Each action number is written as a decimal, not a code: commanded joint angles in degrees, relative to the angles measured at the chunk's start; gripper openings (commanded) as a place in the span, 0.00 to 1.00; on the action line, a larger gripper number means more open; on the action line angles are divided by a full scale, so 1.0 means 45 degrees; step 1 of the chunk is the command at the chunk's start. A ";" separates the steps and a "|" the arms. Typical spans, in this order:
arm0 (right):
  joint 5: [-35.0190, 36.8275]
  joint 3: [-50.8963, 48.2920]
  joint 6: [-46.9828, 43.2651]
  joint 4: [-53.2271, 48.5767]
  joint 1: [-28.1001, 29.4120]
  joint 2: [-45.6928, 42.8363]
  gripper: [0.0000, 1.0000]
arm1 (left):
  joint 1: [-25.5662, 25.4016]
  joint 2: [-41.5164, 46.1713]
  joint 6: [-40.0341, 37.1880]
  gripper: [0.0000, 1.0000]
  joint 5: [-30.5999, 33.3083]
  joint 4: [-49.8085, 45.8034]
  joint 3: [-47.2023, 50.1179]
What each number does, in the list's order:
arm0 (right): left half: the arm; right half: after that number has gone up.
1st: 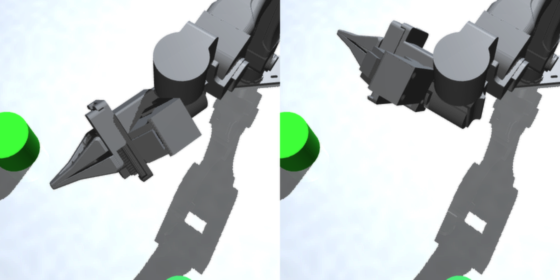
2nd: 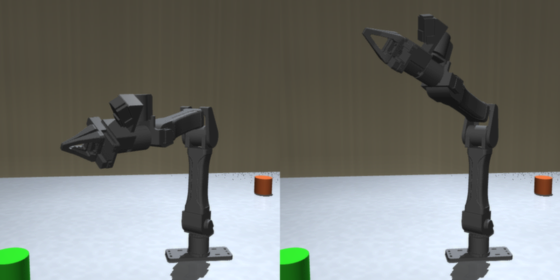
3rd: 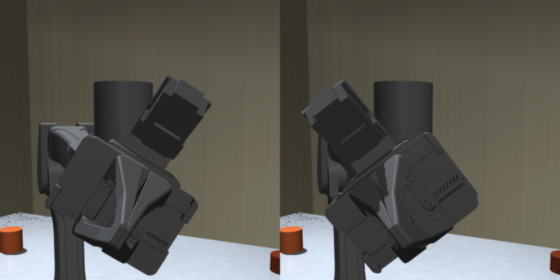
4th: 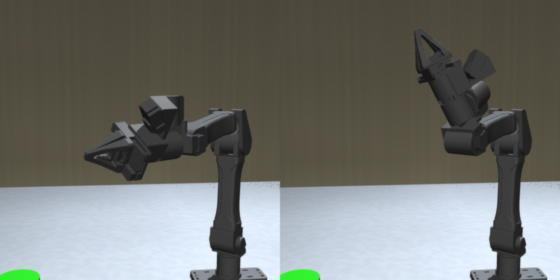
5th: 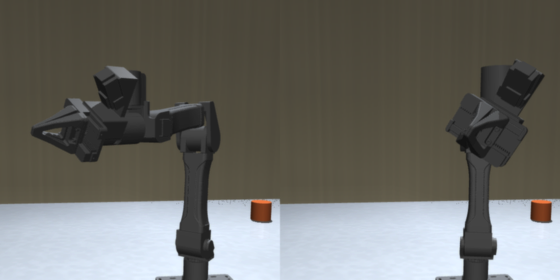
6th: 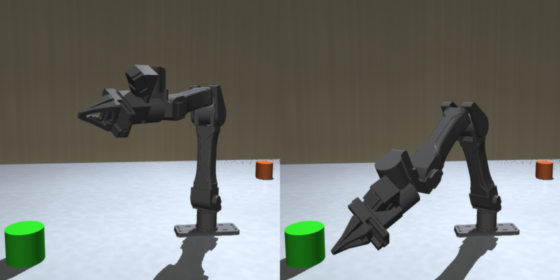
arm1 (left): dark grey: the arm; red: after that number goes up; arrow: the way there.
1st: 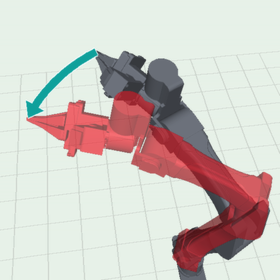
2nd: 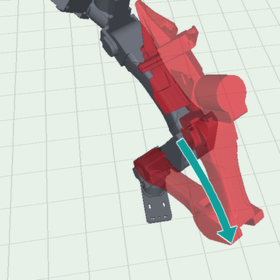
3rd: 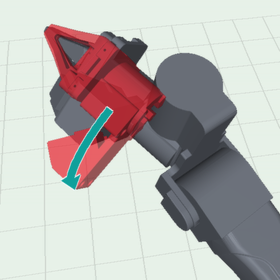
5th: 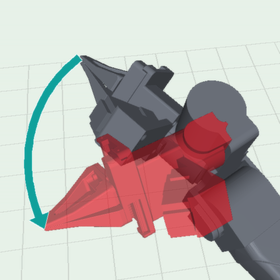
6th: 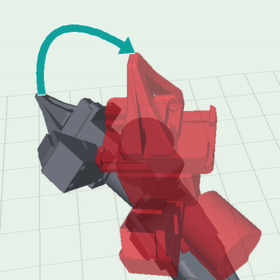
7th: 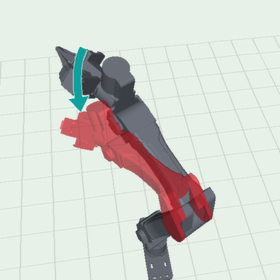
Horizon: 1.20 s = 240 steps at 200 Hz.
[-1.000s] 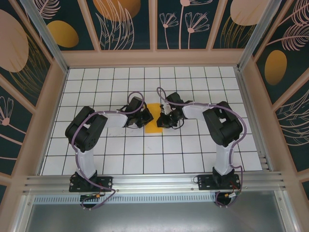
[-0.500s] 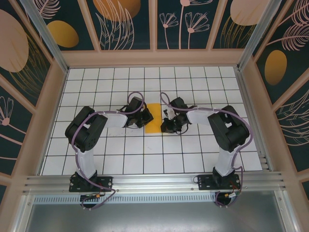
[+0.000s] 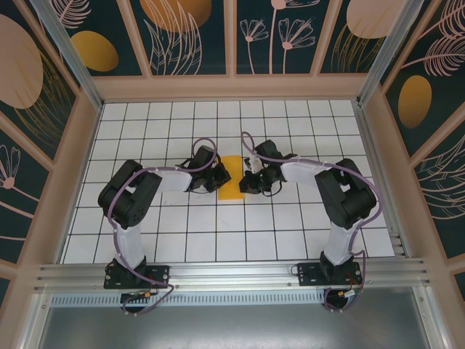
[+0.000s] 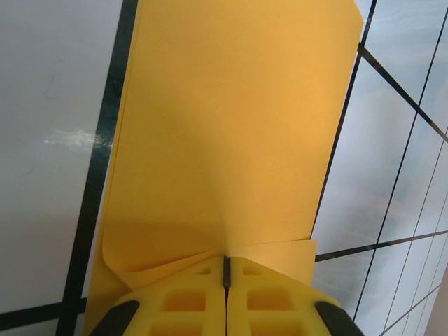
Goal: Fold a paper plane with a square sheet of paper (pick it up from the middle)
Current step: Fold the triangle a second time at the center of the table.
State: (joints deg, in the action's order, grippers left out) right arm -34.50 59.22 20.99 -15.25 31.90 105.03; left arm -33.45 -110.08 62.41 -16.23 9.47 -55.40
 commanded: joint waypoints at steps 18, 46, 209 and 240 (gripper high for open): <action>0.0538 0.0188 0.0081 -0.0240 -0.0057 0.0678 0.06 | 0.0032 -0.0186 -0.0551 0.09 0.0368 -0.0973 0.0253; 0.0989 0.0103 0.0100 -0.0437 -0.0041 0.0967 0.05 | 0.0032 -0.0066 -0.1150 0.11 0.0072 -0.0885 0.0004; 0.1417 0.0082 0.0255 -0.0748 -0.0049 0.1293 0.03 | -0.1169 0.0424 0.0144 0.00 -0.0593 0.0204 0.0620; 0.1514 0.0083 0.0286 -0.0821 -0.0042 0.1271 0.03 | -0.1588 0.0156 0.0565 0.00 -0.0435 0.0318 0.0824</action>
State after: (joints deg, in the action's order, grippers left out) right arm -32.53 59.55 21.54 -15.92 31.90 108.09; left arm -39.00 -107.66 62.87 -18.41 10.94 -52.99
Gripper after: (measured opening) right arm 0.059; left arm 0.066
